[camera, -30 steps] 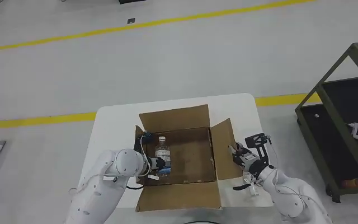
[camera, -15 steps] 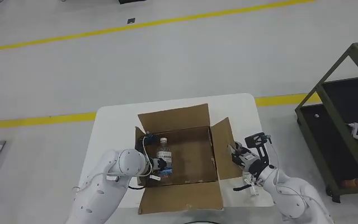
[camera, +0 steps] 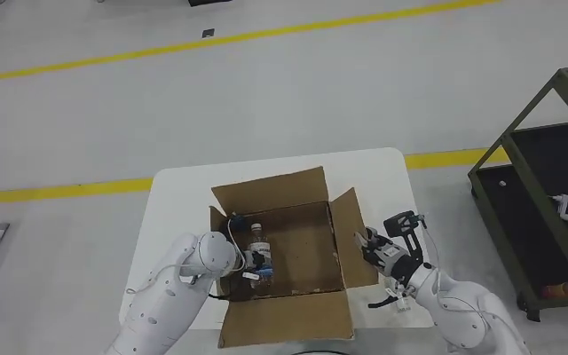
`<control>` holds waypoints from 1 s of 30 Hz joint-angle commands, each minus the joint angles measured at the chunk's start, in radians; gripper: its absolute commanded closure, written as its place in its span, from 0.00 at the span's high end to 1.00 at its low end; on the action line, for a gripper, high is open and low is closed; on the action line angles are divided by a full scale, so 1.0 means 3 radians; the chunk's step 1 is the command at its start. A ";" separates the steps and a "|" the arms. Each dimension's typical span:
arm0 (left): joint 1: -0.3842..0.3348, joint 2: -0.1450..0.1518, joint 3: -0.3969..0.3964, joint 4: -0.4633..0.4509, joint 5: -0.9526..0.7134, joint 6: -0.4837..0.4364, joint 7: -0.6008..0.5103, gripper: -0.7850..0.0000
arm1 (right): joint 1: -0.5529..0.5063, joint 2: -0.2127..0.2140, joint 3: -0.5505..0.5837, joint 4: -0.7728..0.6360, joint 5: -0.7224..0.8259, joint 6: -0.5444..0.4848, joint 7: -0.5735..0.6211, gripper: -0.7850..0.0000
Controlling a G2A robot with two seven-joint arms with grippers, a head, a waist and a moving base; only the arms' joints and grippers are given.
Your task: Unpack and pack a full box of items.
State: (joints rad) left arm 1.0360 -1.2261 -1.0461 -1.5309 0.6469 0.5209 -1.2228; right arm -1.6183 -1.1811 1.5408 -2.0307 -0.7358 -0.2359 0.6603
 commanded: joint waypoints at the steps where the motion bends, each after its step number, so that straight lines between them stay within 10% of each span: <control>1: -0.0033 -0.0007 0.0015 0.0056 -0.0009 0.0043 0.0014 0.00 | 0.0003 0.0004 -0.0006 -0.0001 0.0026 0.0013 0.0025 0.00; 6: -0.0094 -0.0022 0.0062 0.0189 -0.0027 0.0116 0.0046 0.00 | 0.0018 0.0015 -0.0010 0.0006 0.0067 0.0017 0.0064 0.00; 7: -0.0105 -0.0024 0.0070 0.0206 -0.0035 0.0124 0.0048 0.26 | 0.0019 0.0017 -0.0011 0.0006 0.0069 0.0018 0.0064 0.00; 11: -0.0143 -0.0031 0.0112 0.0264 -0.0026 0.0127 0.0054 0.42 | 0.0025 0.0025 -0.0010 0.0005 0.0082 0.0012 0.0059 0.00; 12: -0.0151 -0.0033 0.0122 0.0278 -0.0018 0.0129 0.0059 0.82 | 0.0027 0.0027 -0.0007 0.0005 0.0086 0.0011 0.0060 0.00; 13: -0.0159 -0.0034 0.0130 0.0287 -0.0019 0.0131 0.0062 1.00 | 0.0031 0.0030 -0.0003 0.0004 0.0090 0.0009 0.0058 0.00; 30: -0.0113 0.0007 0.0064 -0.0046 -0.0014 -0.0115 0.0070 1.00 | 0.0155 0.0073 0.0065 0.0052 0.0132 -0.0014 0.0107 0.00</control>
State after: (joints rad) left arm 0.9966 -1.2267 -1.0254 -1.5247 0.6332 0.5036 -1.2010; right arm -1.5757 -1.1599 1.5610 -2.0217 -0.6941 -0.2399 0.6904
